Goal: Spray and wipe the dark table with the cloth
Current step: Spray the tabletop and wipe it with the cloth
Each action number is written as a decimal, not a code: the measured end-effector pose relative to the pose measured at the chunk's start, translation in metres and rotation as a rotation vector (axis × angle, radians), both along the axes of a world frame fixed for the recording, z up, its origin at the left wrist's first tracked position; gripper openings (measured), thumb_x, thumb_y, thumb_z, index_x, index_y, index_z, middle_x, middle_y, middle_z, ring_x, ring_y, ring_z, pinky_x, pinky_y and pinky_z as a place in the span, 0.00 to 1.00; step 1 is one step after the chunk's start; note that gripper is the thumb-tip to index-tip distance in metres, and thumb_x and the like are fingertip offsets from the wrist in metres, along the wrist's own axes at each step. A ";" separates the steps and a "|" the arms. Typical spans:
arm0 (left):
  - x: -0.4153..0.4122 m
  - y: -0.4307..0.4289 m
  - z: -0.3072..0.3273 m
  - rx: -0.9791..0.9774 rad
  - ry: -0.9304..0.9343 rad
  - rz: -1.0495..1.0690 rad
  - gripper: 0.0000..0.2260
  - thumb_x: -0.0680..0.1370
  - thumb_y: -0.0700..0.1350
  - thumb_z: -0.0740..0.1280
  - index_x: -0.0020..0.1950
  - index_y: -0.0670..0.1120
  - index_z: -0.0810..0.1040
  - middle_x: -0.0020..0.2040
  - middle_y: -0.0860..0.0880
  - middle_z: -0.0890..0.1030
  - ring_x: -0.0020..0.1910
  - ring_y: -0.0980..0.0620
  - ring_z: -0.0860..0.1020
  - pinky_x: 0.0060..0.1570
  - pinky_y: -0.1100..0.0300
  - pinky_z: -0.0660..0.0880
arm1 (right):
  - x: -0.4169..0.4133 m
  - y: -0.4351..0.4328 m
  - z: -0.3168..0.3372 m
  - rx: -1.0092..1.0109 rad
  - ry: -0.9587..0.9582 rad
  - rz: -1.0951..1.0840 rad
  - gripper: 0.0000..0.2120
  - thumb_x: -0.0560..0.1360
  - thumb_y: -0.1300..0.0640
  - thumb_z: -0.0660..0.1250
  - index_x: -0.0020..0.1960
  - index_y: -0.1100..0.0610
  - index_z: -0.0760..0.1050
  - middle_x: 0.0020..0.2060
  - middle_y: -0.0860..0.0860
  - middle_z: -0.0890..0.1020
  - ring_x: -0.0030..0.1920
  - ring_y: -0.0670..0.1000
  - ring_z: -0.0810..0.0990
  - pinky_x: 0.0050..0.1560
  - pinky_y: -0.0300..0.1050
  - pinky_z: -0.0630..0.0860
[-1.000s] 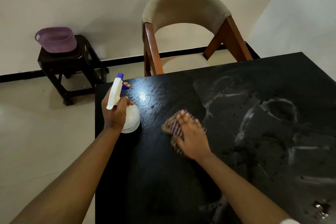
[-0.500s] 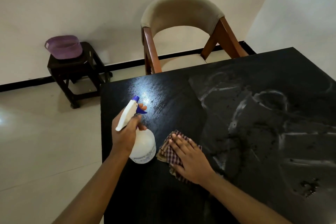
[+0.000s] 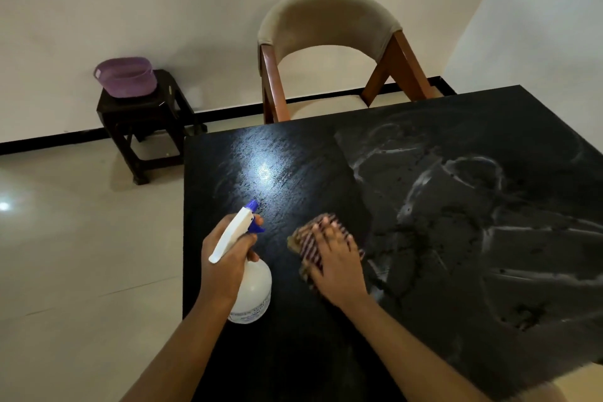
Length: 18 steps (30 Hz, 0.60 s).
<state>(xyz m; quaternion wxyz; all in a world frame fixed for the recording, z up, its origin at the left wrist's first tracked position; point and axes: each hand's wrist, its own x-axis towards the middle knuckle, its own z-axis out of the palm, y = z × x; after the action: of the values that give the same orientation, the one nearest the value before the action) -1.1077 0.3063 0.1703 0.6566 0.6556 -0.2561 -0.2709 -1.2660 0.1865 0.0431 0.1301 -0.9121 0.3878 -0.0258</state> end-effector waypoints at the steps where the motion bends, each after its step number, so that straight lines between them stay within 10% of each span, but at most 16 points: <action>1: -0.001 0.002 -0.002 -0.004 -0.005 0.002 0.15 0.68 0.37 0.63 0.42 0.55 0.83 0.44 0.49 0.84 0.29 0.54 0.75 0.29 0.62 0.75 | -0.011 0.015 -0.001 -0.001 -0.010 0.073 0.34 0.72 0.40 0.57 0.74 0.54 0.64 0.73 0.55 0.66 0.73 0.55 0.64 0.70 0.54 0.56; 6: -0.005 0.006 -0.007 -0.014 -0.055 -0.020 0.17 0.69 0.35 0.61 0.47 0.55 0.81 0.44 0.53 0.83 0.32 0.55 0.77 0.30 0.64 0.76 | -0.042 0.014 -0.003 -0.081 0.001 0.257 0.34 0.73 0.37 0.57 0.75 0.52 0.62 0.74 0.52 0.64 0.73 0.52 0.63 0.70 0.51 0.55; 18: -0.018 0.034 -0.027 -0.020 -0.247 -0.027 0.21 0.68 0.35 0.64 0.52 0.59 0.78 0.45 0.58 0.83 0.36 0.53 0.80 0.38 0.67 0.78 | -0.029 -0.045 0.002 -0.048 0.050 -0.100 0.36 0.74 0.37 0.47 0.77 0.56 0.57 0.76 0.55 0.59 0.76 0.55 0.57 0.73 0.54 0.52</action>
<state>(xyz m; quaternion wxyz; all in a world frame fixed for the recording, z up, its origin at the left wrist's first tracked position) -1.1257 0.3399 0.1435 0.6228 0.6739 -0.3468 -0.1943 -1.2950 0.1419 0.0453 0.0970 -0.8947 0.4355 -0.0186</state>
